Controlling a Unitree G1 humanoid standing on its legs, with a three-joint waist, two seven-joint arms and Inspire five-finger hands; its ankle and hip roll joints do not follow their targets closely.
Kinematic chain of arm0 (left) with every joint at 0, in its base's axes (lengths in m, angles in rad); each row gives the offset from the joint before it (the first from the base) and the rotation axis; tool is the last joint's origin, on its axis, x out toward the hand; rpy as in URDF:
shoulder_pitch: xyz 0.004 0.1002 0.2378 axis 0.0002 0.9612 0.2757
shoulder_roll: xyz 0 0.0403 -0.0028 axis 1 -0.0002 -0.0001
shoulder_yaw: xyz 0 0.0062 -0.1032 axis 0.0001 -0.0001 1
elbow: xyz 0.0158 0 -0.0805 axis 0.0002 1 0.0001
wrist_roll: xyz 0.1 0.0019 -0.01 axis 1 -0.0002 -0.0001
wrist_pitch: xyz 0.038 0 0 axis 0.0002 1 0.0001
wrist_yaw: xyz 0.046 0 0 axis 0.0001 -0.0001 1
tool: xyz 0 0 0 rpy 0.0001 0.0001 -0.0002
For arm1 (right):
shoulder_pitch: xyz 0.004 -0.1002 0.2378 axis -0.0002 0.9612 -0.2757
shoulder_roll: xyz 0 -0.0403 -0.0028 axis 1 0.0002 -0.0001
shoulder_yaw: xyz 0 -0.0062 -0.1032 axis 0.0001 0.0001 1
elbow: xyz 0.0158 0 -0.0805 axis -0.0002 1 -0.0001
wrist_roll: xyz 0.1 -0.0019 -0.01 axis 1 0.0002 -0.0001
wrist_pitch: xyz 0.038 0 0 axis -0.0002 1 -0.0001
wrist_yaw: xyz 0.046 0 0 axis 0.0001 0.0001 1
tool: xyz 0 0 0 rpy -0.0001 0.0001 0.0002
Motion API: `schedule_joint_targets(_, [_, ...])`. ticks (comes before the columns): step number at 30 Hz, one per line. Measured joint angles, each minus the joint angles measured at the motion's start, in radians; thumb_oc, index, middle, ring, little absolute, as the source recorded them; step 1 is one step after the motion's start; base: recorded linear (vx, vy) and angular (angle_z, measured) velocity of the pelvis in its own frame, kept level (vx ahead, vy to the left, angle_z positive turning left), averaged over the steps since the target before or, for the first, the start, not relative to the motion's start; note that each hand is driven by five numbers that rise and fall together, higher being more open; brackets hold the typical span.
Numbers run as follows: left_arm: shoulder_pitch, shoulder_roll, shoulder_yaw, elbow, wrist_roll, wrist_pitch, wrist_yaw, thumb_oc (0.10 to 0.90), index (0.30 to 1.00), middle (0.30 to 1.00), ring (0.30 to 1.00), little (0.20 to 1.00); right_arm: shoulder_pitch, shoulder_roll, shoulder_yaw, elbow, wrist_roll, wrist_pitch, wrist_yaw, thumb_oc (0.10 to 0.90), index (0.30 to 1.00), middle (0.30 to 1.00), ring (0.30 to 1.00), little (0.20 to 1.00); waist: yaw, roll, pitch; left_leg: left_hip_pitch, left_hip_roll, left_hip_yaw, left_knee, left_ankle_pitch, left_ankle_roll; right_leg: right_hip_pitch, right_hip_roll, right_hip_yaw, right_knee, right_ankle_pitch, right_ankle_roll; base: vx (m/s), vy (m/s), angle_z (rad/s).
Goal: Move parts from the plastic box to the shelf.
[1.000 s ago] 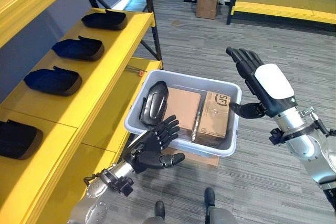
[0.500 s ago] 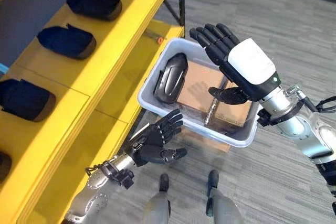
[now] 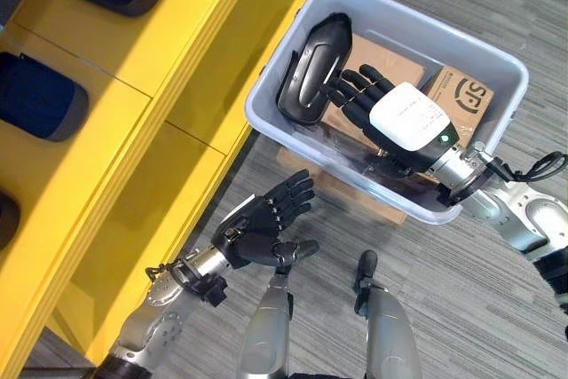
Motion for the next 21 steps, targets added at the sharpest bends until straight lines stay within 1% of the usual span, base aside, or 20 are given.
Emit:
schedule_joint_targets(2, [0.003, 0.006, 0.000, 0.000, 0.000, 0.000, -0.003, 0.900, 1.000, 1.000, 1.000, 1.000, -0.034, -0.001, 0.021, 0.051, -0.021, 0.025, -0.023, 0.900, 1.000, 1.000, 1.000, 1.000, 0.007, -0.002, 0.002, -0.015, 0.001, -0.005, 0.012, -0.002, -0.001, -0.021, -0.001, -0.001, 0.030, -0.014, -0.008, -0.01, -0.106, 0.07])
schedule_joint_targets(3, [0.003, 0.023, -0.001, 0.000, 0.000, 0.000, -0.005, 0.900, 1.000, 1.000, 1.000, 1.000, -0.042, -0.008, 0.023, 0.071, -0.038, 0.039, -0.036, 0.900, 1.000, 1.000, 1.000, 1.000, 0.009, -0.002, 0.002, -0.029, 0.004, -0.013, 0.018, -0.004, 0.000, -0.036, 0.000, -0.005, 0.052, -0.025, -0.014, -0.02, -0.144, 0.06])
schedule_joint_targets(6, [0.006, 0.024, -0.001, -0.001, 0.001, 0.000, -0.009, 0.900, 1.000, 1.000, 1.000, 1.000, -0.042, -0.011, 0.027, 0.087, -0.057, 0.071, -0.077, 0.900, 1.000, 1.000, 1.000, 1.000, 0.018, -0.002, 0.003, -0.035, 0.010, -0.017, 0.021, -0.004, 0.000, -0.048, 0.004, -0.007, 0.079, -0.040, -0.021, -0.01, -0.142, 0.04])
schedule_joint_targets(9, [0.009, 0.026, 0.000, -0.005, 0.002, 0.000, -0.030, 0.900, 1.000, 1.000, 1.000, 1.000, -0.042, -0.014, 0.027, 0.087, -0.077, 0.109, -0.176, 0.900, 1.000, 1.000, 1.000, 1.000, 0.023, -0.004, 0.003, -0.049, 0.019, -0.025, 0.039, -0.013, -0.001, -0.060, 0.009, -0.020, 0.102, -0.057, -0.034, 0.01, -0.107, 0.08])
schedule_joint_targets(10, [0.015, 0.026, 0.000, -0.005, 0.002, 0.000, -0.037, 0.900, 1.000, 1.000, 1.000, 1.000, -0.042, -0.013, 0.026, 0.087, -0.084, 0.132, -0.228, 0.900, 1.000, 1.000, 1.000, 1.000, 0.022, -0.004, 0.003, -0.048, 0.021, -0.029, 0.049, -0.016, -0.001, -0.062, 0.009, -0.025, 0.116, -0.063, -0.038, -0.01, -0.098, 0.07])
schedule_joint_targets(12, [0.025, 0.027, 0.000, -0.009, 0.002, 0.000, -0.046, 0.900, 1.000, 1.000, 1.000, 1.000, -0.041, -0.012, -0.001, 0.084, -0.113, 0.140, -0.268, 0.900, 1.000, 1.000, 1.000, 1.000, 0.020, -0.003, 0.003, -0.043, 0.022, -0.033, 0.049, -0.018, -0.001, -0.062, 0.009, -0.026, 0.130, -0.074, -0.041, -0.01, -0.114, 0.05])
schedule_joint_targets(14, [0.025, 0.026, 0.002, -0.011, 0.005, 0.001, -0.050, 0.900, 1.000, 1.000, 1.000, 1.000, -0.039, -0.012, -0.026, 0.077, -0.117, 0.140, -0.286, 0.900, 1.000, 1.000, 1.000, 1.000, 0.019, -0.003, 0.003, -0.044, 0.023, -0.035, 0.050, -0.020, -0.004, -0.062, 0.007, -0.028, 0.141, -0.080, -0.044, 0.01, -0.150, 0.02])
schedule_joint_targets(18, [0.026, 0.026, 0.009, -0.017, 0.005, 0.004, -0.050, 0.900, 1.000, 1.000, 1.000, 1.000, -0.031, -0.011, -0.029, 0.049, -0.118, 0.140, -0.289, 0.900, 1.000, 1.000, 1.000, 1.000, 0.018, -0.002, 0.002, -0.023, 0.025, -0.031, 0.055, -0.025, -0.008, -0.055, 0.007, -0.026, 0.163, -0.093, -0.051, 0.05, -0.136, -0.01])
schedule_joint_targets(21, [0.036, 0.026, 0.048, -0.027, 0.004, 0.012, -0.048, 0.900, 1.000, 1.000, 1.000, 1.000, -0.018, -0.008, -0.028, -0.035, -0.116, 0.134, -0.259, 0.900, 1.000, 1.000, 1.000, 1.000, 0.001, -0.002, 0.002, 0.023, 0.029, -0.017, 0.058, -0.031, -0.004, -0.015, 0.008, -0.024, 0.201, -0.124, -0.065, 0.05, -0.193, 0.06])
